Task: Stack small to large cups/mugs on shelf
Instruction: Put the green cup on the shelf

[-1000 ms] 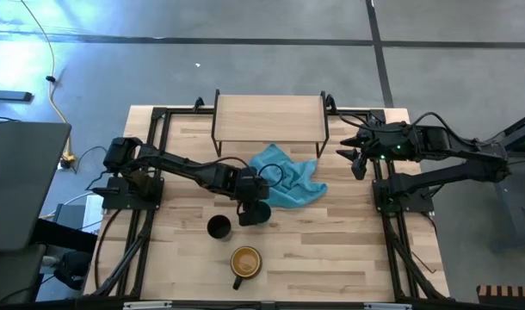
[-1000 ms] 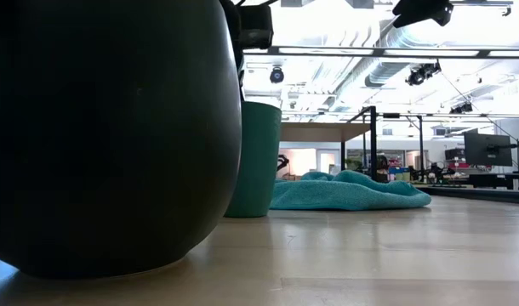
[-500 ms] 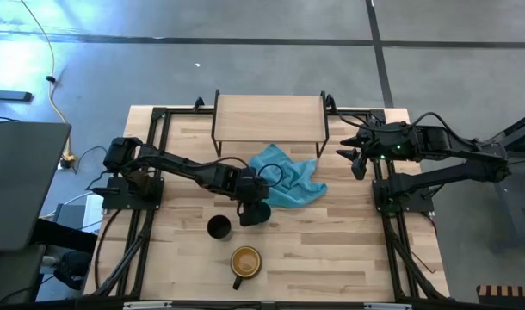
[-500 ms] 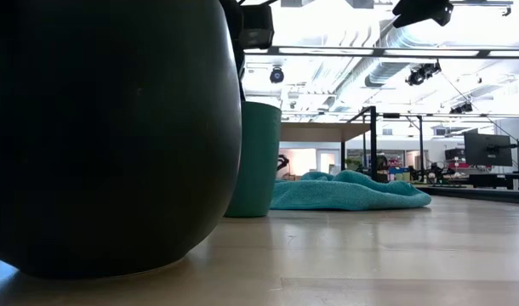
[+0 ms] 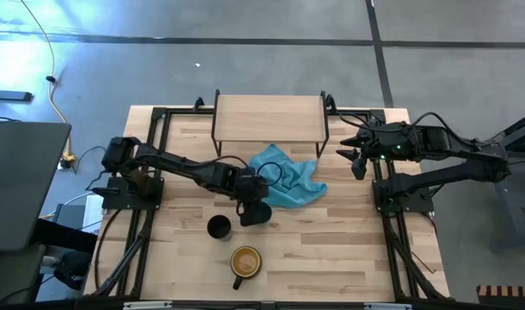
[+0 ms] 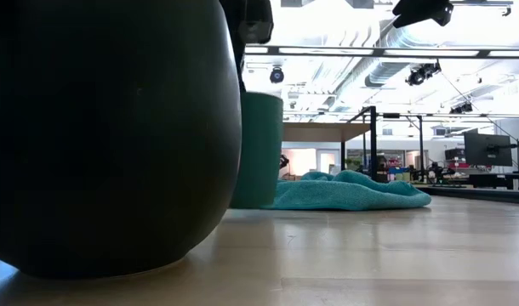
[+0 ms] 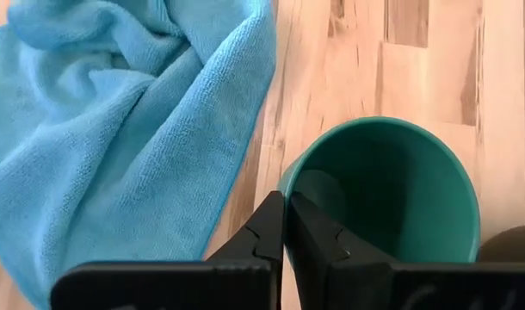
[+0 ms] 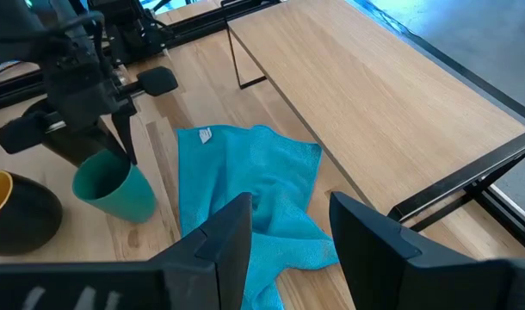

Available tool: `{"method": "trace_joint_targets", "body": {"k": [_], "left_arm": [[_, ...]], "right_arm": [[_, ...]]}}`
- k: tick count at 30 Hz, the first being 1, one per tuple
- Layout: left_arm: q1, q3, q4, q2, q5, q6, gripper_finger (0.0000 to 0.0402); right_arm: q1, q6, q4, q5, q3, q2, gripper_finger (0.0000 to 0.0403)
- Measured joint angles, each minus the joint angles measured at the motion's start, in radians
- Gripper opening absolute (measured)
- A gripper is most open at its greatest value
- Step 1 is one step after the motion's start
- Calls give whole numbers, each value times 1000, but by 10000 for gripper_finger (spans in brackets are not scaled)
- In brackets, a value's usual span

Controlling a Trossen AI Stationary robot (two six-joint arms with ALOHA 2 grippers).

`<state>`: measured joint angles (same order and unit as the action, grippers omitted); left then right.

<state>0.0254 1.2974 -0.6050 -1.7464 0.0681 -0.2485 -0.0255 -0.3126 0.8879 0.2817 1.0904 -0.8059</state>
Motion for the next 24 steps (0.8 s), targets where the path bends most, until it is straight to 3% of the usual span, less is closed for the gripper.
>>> {"method": "trace_joint_targets", "body": {"k": [10,24], "left_arm": [[-38,263,-235,4,28,41,0],[-234,524,-536,4,83,69,0]], "right_arm": [[0,-1,2,0,0,0,149],[0,0,3,0,0,0,149]]}}
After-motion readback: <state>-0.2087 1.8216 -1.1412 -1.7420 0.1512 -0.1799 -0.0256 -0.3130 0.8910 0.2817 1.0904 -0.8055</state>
